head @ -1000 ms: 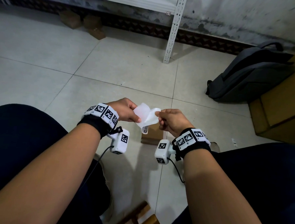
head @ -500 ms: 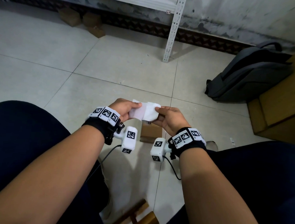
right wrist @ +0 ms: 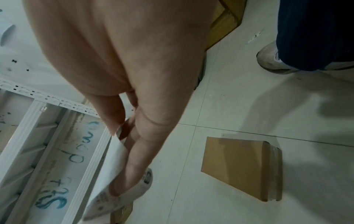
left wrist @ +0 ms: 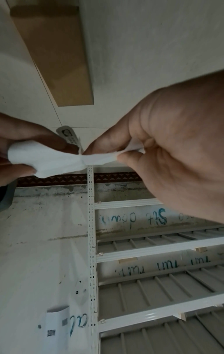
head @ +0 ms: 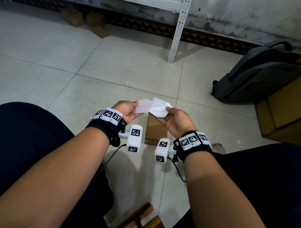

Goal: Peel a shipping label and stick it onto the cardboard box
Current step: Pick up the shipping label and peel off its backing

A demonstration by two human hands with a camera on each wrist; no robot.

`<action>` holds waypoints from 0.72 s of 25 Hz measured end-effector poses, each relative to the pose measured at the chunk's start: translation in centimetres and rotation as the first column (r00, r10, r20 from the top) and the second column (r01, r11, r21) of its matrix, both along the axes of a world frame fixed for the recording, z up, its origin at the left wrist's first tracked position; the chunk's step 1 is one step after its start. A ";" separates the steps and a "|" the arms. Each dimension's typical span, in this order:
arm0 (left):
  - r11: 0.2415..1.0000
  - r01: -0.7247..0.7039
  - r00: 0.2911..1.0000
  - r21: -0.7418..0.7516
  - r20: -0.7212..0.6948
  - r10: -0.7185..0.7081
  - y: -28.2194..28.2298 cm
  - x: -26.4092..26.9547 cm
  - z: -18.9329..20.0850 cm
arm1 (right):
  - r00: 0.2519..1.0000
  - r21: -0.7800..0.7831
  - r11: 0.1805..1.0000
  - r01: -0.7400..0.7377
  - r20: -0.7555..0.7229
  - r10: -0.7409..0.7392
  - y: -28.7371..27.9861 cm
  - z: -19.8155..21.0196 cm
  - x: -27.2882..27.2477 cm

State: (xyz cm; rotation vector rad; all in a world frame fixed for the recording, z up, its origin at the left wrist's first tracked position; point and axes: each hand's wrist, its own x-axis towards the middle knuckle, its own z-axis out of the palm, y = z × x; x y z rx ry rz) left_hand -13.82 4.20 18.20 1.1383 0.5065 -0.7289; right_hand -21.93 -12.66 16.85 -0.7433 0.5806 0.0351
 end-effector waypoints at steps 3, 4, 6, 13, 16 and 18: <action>0.999 -0.030 0.999 -0.021 -0.015 0.029 0.0 0.0 -0.3 | 1.000 0.023 1.000 0.015 -0.011 -0.015 0.0 0.0 -0.2; 0.998 -0.032 0.999 -0.048 -0.026 0.031 0.0 0.0 -0.3 | 1.000 0.033 0.999 0.024 -0.013 -0.024 0.0 0.0 -0.2; 0.995 -0.043 0.998 -0.087 -0.040 0.040 -0.1 -0.1 -0.4 | 0.999 0.054 0.998 0.038 -0.013 -0.037 0.1 -0.1 -0.1; 0.923 -0.319 0.946 -0.214 -0.126 0.298 1.5 0.8 -1.7 | 0.988 0.175 0.974 0.144 0.023 -0.151 -0.6 0.0 -0.1; 0.957 -0.289 0.955 0.020 0.080 0.286 2.8 1.8 -3.0 | 0.973 0.161 0.960 0.229 -0.022 -0.229 -2.4 -1.0 -0.6; 0.938 -0.136 0.964 0.320 0.261 0.051 3.2 2.1 -4.8 | 0.965 0.079 0.966 0.247 -0.105 -0.239 -2.3 -1.8 -0.9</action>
